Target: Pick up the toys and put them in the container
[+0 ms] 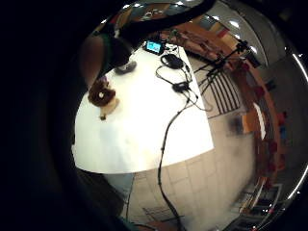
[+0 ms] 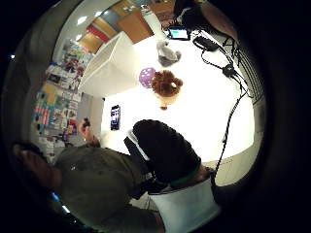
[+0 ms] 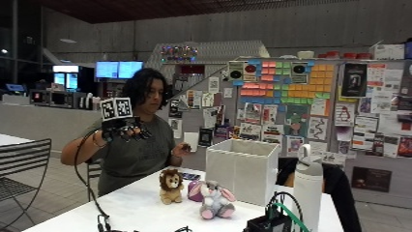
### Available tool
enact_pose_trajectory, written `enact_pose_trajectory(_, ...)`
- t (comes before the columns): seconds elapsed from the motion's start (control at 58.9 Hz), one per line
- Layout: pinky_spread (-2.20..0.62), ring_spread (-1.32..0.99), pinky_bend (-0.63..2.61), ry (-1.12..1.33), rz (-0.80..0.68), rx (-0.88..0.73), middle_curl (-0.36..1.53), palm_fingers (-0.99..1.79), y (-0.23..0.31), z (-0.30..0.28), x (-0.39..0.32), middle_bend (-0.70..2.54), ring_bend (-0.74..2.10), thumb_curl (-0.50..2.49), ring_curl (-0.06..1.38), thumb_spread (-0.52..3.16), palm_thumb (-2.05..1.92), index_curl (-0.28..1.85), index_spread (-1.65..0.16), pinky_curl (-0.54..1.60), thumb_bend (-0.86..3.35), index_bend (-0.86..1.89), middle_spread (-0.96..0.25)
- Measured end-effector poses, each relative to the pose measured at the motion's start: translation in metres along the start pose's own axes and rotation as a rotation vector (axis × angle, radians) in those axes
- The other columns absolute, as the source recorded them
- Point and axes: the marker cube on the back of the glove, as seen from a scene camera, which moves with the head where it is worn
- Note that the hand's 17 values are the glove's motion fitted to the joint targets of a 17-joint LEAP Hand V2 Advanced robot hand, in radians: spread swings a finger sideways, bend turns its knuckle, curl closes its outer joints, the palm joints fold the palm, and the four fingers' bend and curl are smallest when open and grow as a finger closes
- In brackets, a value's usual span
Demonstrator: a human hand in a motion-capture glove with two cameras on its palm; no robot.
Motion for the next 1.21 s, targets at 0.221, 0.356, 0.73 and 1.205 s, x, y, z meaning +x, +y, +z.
enact_pose_trajectory(0.221, -0.03, -0.20, 0.61, 0.032, -0.025, 0.003, 0.11, 0.37, -0.001, 0.001, -0.006, 0.20, 0.41, 0.08, 0.12, 0.97, -0.05, 0.10, -0.33, 0.22, -0.04, 0.16, -0.13)
enact_pose_trajectory(0.356, -0.03, -0.24, 0.63, 0.043, -0.034, 0.002, 0.16, 0.35, -0.007, 0.002, -0.007, 0.21, 0.44, 0.12, 0.14, 1.10, -0.06, 0.13, -0.37, 0.25, -0.04, 0.17, -0.15)
enact_pose_trajectory(0.73, -0.04, -0.26, 0.67, -0.142, -0.081, 0.064, 0.25, 0.32, -0.060, 0.011, -0.047, 0.23, 0.50, 0.18, 0.18, 1.21, -0.04, 0.21, -0.39, 0.29, -0.03, 0.18, -0.16)
enact_pose_trajectory(1.205, 0.01, -0.21, 0.75, -0.006, 0.008, -0.321, 0.34, 0.09, -0.094, 0.221, -0.097, 0.32, 0.50, 0.30, 0.21, 1.17, 0.13, 0.26, -0.32, 0.34, 0.00, 0.20, -0.13)
